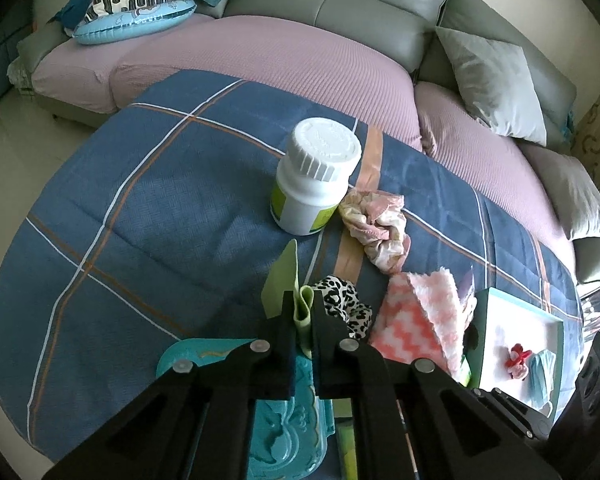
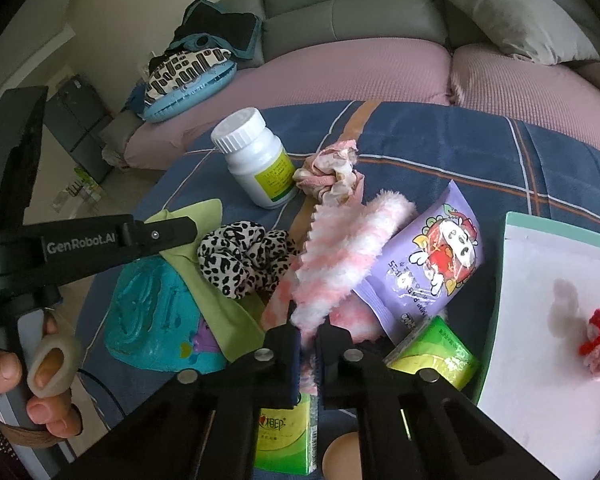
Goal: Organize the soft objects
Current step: 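Grasp the leopard-print scrunchie with the left tool while the right tool grasps the pink zigzag cloth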
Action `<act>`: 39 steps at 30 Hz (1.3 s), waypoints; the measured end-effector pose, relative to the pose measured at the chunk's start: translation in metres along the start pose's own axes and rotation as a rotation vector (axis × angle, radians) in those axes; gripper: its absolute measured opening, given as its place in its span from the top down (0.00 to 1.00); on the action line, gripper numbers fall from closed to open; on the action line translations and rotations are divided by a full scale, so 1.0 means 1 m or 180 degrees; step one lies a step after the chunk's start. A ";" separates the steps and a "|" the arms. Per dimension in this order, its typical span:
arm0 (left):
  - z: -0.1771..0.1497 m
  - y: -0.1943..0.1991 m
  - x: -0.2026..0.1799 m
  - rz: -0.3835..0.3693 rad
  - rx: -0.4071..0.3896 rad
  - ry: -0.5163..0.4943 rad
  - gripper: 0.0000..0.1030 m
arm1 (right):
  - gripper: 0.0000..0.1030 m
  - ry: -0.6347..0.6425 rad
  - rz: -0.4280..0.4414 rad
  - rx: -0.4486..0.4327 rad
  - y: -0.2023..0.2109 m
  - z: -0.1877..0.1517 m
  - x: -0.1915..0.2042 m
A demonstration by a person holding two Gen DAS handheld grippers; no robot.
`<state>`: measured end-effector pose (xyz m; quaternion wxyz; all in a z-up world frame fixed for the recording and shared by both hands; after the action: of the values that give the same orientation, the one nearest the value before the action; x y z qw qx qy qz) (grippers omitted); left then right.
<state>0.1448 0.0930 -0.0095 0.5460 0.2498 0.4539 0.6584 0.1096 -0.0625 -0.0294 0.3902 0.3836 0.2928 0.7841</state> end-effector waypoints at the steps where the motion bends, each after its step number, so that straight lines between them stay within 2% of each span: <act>1: 0.000 0.000 0.000 0.0001 -0.0006 0.0005 0.95 | 0.95 -0.0009 0.0018 -0.0009 0.001 0.000 0.000; 6: 0.001 0.001 0.001 -0.0034 -0.0029 0.0030 0.95 | 0.96 -0.0058 0.0084 -0.0022 0.001 0.001 -0.001; 13: 0.005 0.007 0.005 -0.0207 -0.0118 0.0209 0.95 | 0.96 -0.0096 0.0255 -0.0166 0.012 0.006 0.001; 22: 0.005 0.004 0.008 -0.0284 -0.0118 0.0295 0.97 | 0.96 -0.0147 0.0325 -0.0238 0.019 0.009 -0.001; 31: 0.007 0.003 0.016 0.0018 -0.0138 0.0259 0.96 | 0.97 -0.0236 0.0201 -0.0113 0.013 0.005 -0.013; 32: 0.008 0.003 0.018 0.0086 -0.0140 0.0261 0.94 | 0.97 -0.0270 0.0188 -0.0088 0.012 0.004 -0.017; 36: 0.011 0.009 0.022 0.0246 -0.0178 0.0236 0.75 | 0.97 -0.0349 0.0146 -0.0043 0.009 0.002 -0.026; 39: 0.017 0.023 0.018 0.0208 -0.0291 0.0214 0.73 | 0.97 -0.0366 0.0156 -0.0062 0.011 0.003 -0.029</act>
<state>0.1420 0.1156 0.0153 0.5195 0.2171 0.4331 0.7039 0.1194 -0.0920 -0.0304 0.3908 0.4313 0.2527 0.7729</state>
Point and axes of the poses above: each gripper's, at about its wrist camera, not at the fingertips, and y roughly against the way its jaws point, x to its left, z to its top, the point moved 4 cm from there along -y, roughly the way its jaws point, and after that the axes turned 4 degrees about z, right-handed, at the moved point
